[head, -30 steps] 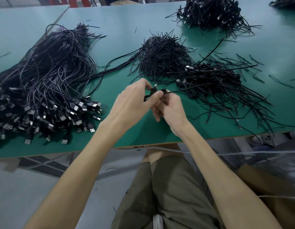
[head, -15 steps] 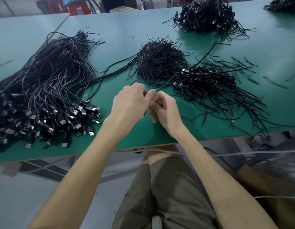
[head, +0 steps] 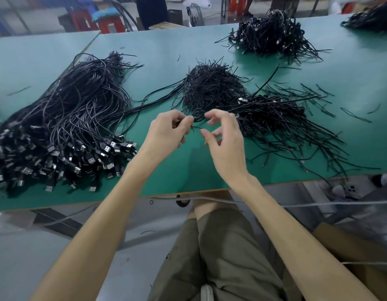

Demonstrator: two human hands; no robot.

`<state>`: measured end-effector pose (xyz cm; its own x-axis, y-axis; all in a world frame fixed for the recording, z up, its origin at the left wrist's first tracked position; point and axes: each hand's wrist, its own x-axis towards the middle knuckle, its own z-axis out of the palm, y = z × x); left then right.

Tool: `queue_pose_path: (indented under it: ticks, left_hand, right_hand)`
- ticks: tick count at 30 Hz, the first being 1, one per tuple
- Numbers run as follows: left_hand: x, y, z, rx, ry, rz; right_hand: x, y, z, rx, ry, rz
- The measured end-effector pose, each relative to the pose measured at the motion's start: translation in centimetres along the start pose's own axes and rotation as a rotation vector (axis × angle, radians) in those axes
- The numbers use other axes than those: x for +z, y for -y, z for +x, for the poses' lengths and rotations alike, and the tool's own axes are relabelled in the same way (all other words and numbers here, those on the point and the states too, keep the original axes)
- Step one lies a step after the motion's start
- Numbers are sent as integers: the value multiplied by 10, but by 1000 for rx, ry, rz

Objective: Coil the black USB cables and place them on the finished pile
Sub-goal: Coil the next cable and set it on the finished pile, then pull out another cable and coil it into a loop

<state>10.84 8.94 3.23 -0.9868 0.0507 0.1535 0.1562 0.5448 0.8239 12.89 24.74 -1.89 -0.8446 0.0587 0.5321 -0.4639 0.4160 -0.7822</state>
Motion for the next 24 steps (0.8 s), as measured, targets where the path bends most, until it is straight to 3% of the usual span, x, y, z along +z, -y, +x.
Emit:
queue_pose_path:
  ticks: [2, 5, 11, 15, 17, 20, 24]
  left_hand:
    - [-5, 2, 0, 19, 64, -122]
    - [-4, 4, -3, 91, 178, -127]
    - [3, 2, -6, 87, 317, -99]
    - [1, 3, -4, 34, 274, -156]
    - [-10, 12, 0, 53, 206, -6]
    - [-37, 36, 8, 84, 96, 472]
    - [-65, 65, 12, -96, 112, 886]
  right_hand:
    - [-11, 5, 0, -166, 17, -230]
    - [-26, 9, 3, -272, 20, -451]
    - [-41, 9, 13, -215, 81, -521]
    - [-51, 6, 23, -200, 20, -528]
    - [-62, 1, 34, -184, -59, -590]
    - [-81, -14, 57, -96, -134, -675]
    - [-104, -42, 80, 102, -88, -831]
